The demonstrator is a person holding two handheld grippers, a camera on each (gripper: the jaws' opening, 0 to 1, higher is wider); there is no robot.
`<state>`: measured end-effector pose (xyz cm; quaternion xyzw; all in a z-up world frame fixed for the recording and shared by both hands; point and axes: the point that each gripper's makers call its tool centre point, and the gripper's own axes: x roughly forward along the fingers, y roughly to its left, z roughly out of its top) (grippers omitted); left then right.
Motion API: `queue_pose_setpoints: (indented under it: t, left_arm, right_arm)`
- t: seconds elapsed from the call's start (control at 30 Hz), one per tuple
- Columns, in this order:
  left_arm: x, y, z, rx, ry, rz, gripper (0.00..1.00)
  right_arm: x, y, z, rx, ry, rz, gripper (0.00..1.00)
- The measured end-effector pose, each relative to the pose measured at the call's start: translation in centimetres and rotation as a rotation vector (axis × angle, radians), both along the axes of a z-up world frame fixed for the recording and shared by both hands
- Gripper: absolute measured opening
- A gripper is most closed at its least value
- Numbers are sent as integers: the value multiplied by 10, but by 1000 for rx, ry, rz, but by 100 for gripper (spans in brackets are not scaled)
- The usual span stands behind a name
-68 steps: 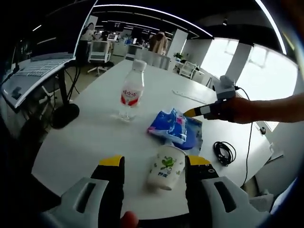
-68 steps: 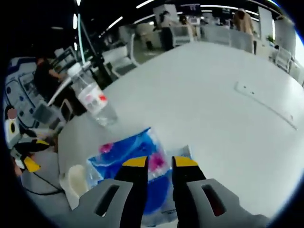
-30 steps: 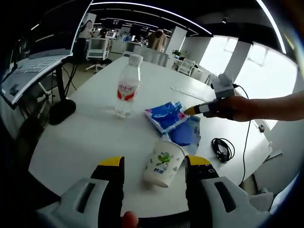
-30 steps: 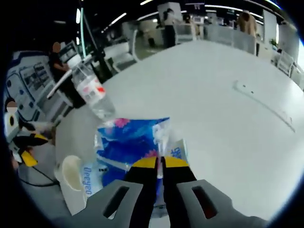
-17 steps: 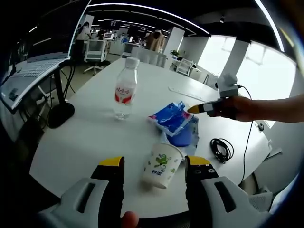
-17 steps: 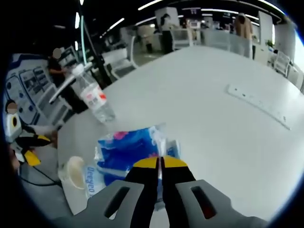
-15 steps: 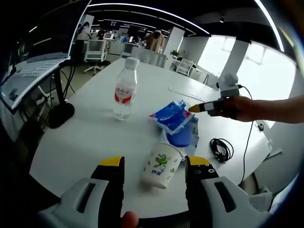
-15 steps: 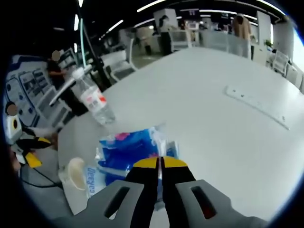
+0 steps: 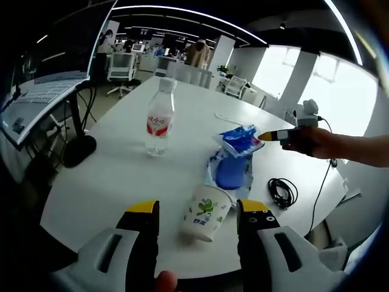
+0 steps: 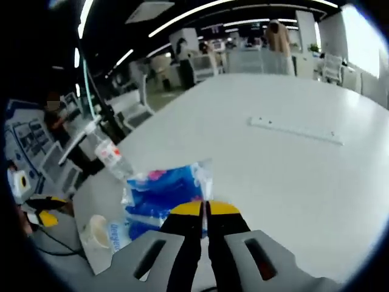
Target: Arrange the tabletop items into an orderly group along one side of the table until the central work area is clear of visible clutter.
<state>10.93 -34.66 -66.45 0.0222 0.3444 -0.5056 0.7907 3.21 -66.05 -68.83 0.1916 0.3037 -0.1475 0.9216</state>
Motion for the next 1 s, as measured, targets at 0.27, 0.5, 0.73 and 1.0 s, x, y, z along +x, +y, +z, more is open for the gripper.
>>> queue_pose_setpoints:
  t: [0.27,0.5,0.73,1.0]
  left_arm:
    - [-7,-5,-1,6,1,-22,51]
    - [-13,-13,1,5,-3,-48,51]
    - [-19,-19,1,8,-6,-69,50]
    - [-21,-20,2,11,-9,-75,50]
  right_arm:
    - [-65,-37,-4,17,-1,-161,0]
    - [-114,-58,-5,38,-14,-299,0]
    - [-140,-66,-9,47,-12,-351,0]
    - [-144,-67,-16,57,-15,-378,0]
